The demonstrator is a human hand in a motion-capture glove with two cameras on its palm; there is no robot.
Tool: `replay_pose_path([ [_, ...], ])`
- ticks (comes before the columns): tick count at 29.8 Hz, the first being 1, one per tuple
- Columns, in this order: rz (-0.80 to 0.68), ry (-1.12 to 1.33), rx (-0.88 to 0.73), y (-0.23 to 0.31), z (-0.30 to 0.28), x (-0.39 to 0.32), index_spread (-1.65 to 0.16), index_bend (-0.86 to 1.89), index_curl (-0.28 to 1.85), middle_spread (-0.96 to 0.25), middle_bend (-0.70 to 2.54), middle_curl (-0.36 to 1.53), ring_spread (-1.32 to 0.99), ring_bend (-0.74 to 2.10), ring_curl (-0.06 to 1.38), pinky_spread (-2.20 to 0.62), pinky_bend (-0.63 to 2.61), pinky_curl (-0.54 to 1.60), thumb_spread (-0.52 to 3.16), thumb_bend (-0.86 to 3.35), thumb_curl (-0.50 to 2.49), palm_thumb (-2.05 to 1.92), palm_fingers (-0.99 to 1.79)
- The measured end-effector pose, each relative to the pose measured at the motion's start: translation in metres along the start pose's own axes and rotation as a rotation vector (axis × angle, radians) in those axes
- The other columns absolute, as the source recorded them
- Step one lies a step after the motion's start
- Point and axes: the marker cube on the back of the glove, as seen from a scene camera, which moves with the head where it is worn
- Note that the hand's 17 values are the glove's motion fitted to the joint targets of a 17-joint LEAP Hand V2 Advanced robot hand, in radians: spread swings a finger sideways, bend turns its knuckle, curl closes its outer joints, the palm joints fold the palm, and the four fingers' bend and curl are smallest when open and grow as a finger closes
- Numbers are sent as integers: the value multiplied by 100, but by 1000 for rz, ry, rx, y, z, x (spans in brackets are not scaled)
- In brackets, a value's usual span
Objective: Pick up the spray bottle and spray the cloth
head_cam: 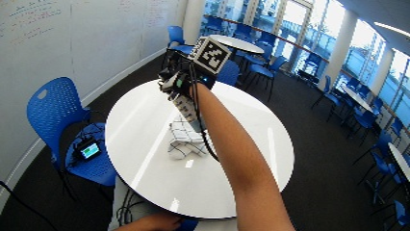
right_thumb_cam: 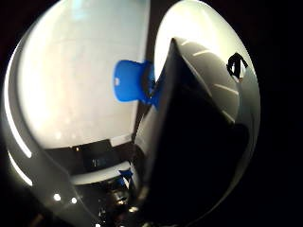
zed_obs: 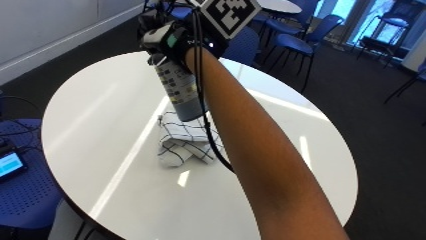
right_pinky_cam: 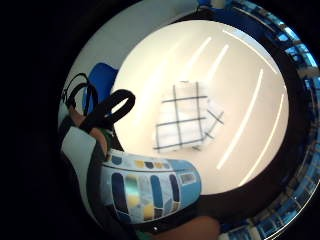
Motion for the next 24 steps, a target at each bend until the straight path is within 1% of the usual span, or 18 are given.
replay_pose_path([
  [5,-119,-363,222,9,-6,-29,-28,31,58,-18,51,49,-19,54,44,-19,40,38,51,-3,73,91,135],
  [8,-176,-539,292,5,7,-40,-28,30,57,-17,51,49,-18,55,44,-19,40,38,52,-3,73,91,134],
  [10,-192,-611,327,-1,17,-40,-28,29,58,-16,51,49,-17,55,44,-18,40,38,53,-3,73,91,134],
  [16,-221,-708,442,-15,38,-30,-27,29,58,-16,51,49,-16,55,44,-18,40,38,55,-3,73,92,134],
  [20,-251,-709,511,-22,52,-21,-27,29,58,-16,51,49,-16,55,44,-17,40,38,55,-3,73,92,134],
  [24,-271,-702,542,-27,64,-13,-27,30,58,-15,51,49,-16,55,44,-17,40,38,55,-3,74,92,134],
])
